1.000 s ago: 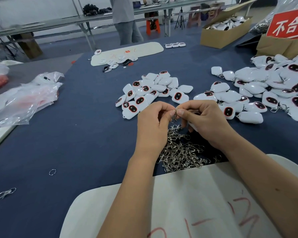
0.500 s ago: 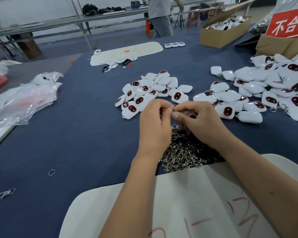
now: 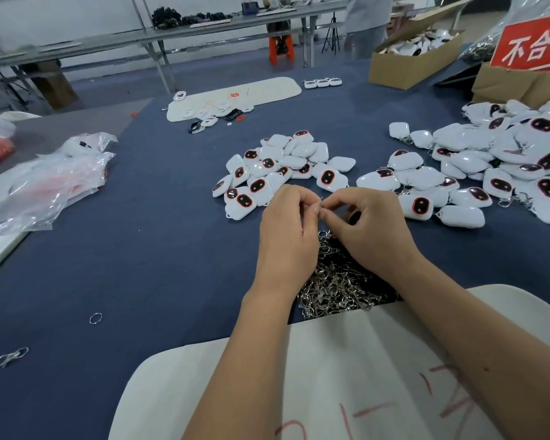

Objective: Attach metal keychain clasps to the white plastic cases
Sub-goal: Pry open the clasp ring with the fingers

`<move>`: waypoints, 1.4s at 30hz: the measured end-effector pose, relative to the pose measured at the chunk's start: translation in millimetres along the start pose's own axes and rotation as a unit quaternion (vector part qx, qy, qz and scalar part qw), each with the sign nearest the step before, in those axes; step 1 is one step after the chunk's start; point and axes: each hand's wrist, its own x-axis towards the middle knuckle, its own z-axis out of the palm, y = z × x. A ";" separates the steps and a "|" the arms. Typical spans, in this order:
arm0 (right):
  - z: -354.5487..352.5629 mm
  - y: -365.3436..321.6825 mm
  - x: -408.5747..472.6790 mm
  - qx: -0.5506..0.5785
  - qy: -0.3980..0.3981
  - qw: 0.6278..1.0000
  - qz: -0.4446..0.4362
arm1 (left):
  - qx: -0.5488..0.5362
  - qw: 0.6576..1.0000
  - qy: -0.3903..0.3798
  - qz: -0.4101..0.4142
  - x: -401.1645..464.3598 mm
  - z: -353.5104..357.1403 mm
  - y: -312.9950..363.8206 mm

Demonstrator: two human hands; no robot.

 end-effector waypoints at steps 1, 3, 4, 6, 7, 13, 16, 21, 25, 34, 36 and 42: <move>0.0 0.1 0.7 -0.005 -0.001 1.000 0.005 | 0.003 1.000 -0.003 -0.003 -0.2 0.3 -0.8; 0.9 1.3 2.3 -0.012 0.000 1.000 0.016 | 0.006 1.000 -0.008 -0.010 -0.4 0.1 -1.8; 1.6 2.1 2.9 -0.003 -0.002 1.000 0.024 | 0.009 1.000 -0.012 -0.015 -0.6 -0.2 -2.0; 1.5 2.4 3.9 0.044 -0.008 0.998 0.055 | 0.020 0.999 -0.025 -0.025 -0.9 -0.7 -2.7; 1.0 2.3 3.8 0.068 -0.007 0.995 0.069 | 0.026 0.999 -0.035 -0.030 -0.9 -0.9 -2.8; -0.1 11.1 9.0 0.220 0.063 0.960 0.160 | 0.059 0.993 -0.101 -0.030 -2.2 -1.0 -1.0; 0.2 13.8 10.8 0.263 0.077 0.945 0.181 | 0.065 0.991 -0.113 -0.020 -2.9 -0.8 -0.7; 1.8 14.1 8.1 0.253 0.069 0.951 0.162 | 0.070 0.990 -0.122 -0.016 -3.7 -0.9 -0.9; 3.6 14.1 8.4 0.248 0.096 0.953 0.144 | 0.069 0.989 -0.127 -0.017 -3.4 -0.6 -0.5; 4.1 12.6 7.8 0.215 0.101 0.963 0.130 | 0.070 0.989 -0.132 -0.017 -2.7 -0.1 0.1; 3.7 10.7 7.0 0.238 0.108 0.955 0.137 | 0.071 0.988 -0.133 -0.014 -2.8 -0.8 0.3; 3.0 12.3 6.6 0.188 0.112 0.966 0.138 | 0.064 0.988 -0.141 -0.013 -3.8 -1.8 3.7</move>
